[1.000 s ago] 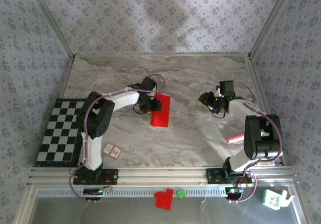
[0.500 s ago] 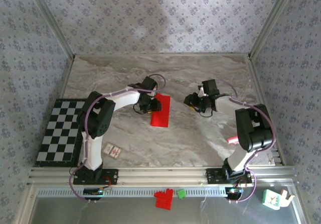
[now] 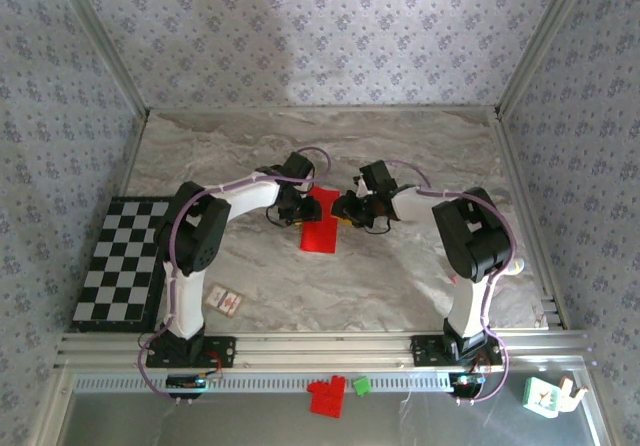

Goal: Fold a paper plane with a square sheet of paper (pick it up from the middle)
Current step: Hold the square sheet of paper at the center of the table.

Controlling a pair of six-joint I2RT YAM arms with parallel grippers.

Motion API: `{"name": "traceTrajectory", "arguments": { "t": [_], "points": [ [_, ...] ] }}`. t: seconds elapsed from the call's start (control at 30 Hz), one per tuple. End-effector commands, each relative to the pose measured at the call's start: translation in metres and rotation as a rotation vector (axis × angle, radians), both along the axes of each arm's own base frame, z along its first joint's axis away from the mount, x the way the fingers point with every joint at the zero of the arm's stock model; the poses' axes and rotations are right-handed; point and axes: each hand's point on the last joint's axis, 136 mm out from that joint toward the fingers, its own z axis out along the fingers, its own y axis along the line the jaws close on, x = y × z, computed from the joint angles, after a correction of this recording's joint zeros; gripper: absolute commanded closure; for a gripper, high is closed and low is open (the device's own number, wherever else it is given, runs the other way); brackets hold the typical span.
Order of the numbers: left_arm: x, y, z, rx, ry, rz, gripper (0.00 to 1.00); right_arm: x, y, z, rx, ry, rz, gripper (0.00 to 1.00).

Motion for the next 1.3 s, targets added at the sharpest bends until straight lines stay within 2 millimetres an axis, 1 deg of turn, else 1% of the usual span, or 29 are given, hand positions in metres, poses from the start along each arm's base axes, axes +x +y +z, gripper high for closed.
{"name": "traceTrajectory", "arguments": {
  "t": [0.0, 0.2, 0.47, 0.67, 0.77, 0.8, 0.9, 1.0, 1.03, 1.07, 1.17, 1.27],
  "points": [
    [-0.072, 0.031, -0.095, 0.191, 0.268, -0.037, 0.56, 0.002, 0.014, 0.003, 0.031, 0.013, 0.013, 0.7],
    [-0.073, 0.031, -0.096, 0.187, 0.273, -0.04, 0.56, 0.003, 0.016, 0.003, 0.032, 0.012, 0.014, 0.72],
    [-0.074, 0.03, -0.096, 0.184, 0.274, -0.039, 0.55, 0.001, 0.016, -0.005, 0.019, 0.034, 0.024, 0.73],
    [-0.073, 0.03, -0.095, 0.183, 0.269, -0.035, 0.55, -0.006, 0.011, -0.019, -0.024, 0.075, 0.037, 0.74],
    [-0.071, 0.029, -0.091, 0.181, 0.261, -0.029, 0.55, -0.016, -0.001, -0.034, -0.108, 0.121, 0.051, 0.75],
    [-0.07, 0.028, -0.087, 0.176, 0.257, -0.021, 0.55, -0.02, -0.006, -0.04, -0.142, 0.139, 0.057, 0.75],
    [-0.058, 0.023, -0.064, 0.135, 0.226, 0.015, 0.55, -0.032, -0.026, -0.056, -0.27, 0.188, 0.088, 0.77],
    [-0.033, 0.02, -0.025, 0.055, 0.161, 0.089, 0.52, -0.037, -0.038, -0.065, -0.351, 0.213, 0.113, 0.78],
    [-0.024, 0.02, -0.011, 0.026, 0.134, 0.117, 0.51, -0.042, -0.041, -0.07, -0.374, 0.222, 0.137, 0.78],
    [-0.015, 0.021, 0.004, -0.001, 0.108, 0.146, 0.5, -0.035, -0.038, -0.065, -0.377, 0.206, 0.148, 0.79],
    [0.005, 0.026, 0.041, -0.077, 0.043, 0.205, 0.48, -0.033, -0.039, -0.068, -0.409, 0.212, 0.178, 0.81],
    [0.014, 0.022, 0.071, -0.167, -0.002, 0.219, 0.48, -0.031, -0.038, -0.069, -0.436, 0.209, 0.198, 0.82]
  ]
}}
